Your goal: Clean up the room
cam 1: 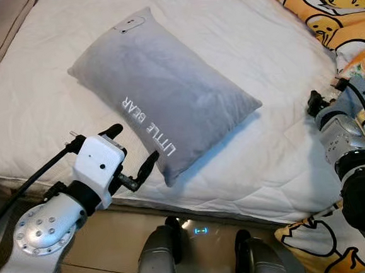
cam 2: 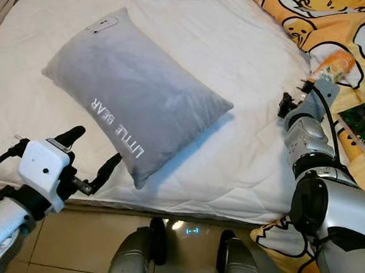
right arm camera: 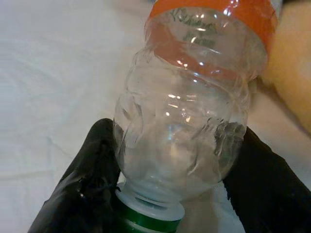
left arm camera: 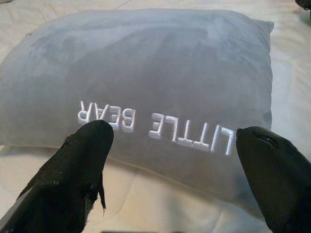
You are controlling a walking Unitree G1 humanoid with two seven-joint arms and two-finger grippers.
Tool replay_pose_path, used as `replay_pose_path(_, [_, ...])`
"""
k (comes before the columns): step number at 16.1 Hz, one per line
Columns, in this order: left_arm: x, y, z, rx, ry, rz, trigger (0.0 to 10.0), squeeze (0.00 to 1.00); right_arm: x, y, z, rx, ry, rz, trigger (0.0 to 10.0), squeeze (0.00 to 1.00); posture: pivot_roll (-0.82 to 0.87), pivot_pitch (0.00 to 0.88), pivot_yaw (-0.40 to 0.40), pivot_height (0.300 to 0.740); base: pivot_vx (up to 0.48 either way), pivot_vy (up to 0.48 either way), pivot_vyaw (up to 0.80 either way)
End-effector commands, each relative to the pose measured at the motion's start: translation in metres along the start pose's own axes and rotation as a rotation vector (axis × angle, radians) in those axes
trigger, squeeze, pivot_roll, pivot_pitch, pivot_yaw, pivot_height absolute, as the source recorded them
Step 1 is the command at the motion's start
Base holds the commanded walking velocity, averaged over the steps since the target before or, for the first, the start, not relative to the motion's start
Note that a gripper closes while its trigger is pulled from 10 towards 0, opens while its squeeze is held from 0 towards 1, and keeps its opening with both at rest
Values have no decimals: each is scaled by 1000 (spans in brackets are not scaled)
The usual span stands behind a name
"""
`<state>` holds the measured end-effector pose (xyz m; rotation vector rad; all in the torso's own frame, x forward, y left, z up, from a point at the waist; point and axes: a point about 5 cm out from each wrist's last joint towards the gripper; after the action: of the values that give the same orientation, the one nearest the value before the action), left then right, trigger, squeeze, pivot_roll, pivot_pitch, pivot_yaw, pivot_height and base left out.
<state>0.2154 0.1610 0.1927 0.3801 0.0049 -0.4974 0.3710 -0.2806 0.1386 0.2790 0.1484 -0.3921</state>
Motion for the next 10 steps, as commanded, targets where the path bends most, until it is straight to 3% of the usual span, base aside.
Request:
replay_pose_path(1, [2, -2, -5, -10, 7, 6, 10000, 0, -2, -1, -6, -22, -20, 38, 0, 0, 297, 248, 21, 740, 0, 0, 0])
replay_pose_path(5, [11, -3, -17, -41, 5, 37, 10000, 0, -8, -4, -7, -48, -116, 103, 0, 0, 204, 162, 26, 740, 0, 0, 0])
replay_pose_path(6, [17, -2, -23, -67, 10, 67, 10000, 0, -13, -5, -6, -87, -157, 125, 9059, 0, 148, 128, 34, 740, 0, 0, 0])
replay_pose_path(7, [22, -1, -31, -82, 22, 97, 10000, 0, -23, -6, -6, -133, -194, 146, 10000, 0, 114, 109, 38, 740, 0, 0, 0])
replay_pose_path(9, [27, -1, -37, -81, 37, 137, 10000, 0, -41, -5, -4, -179, -239, 178, 10000, 0, 78, 88, 39, 740, 0, 0, 0])
replay_pose_path(10, [31, -3, -41, -98, 52, 166, 10000, 0, -60, 0, -3, -215, -274, 223, 10000, 0, 63, 79, 46, 740, 0, 0, 0])
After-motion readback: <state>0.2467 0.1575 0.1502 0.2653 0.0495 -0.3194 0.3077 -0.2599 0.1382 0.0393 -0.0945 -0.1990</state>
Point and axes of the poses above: a point about 5 cm out from each wrist's last joint towards the gripper, its own x axis pointing out of the wrist towards the gripper, its own z axis along the axis of the wrist's last joint, y = z × x, and after that the axes turned 1 degree about -x, right-handed
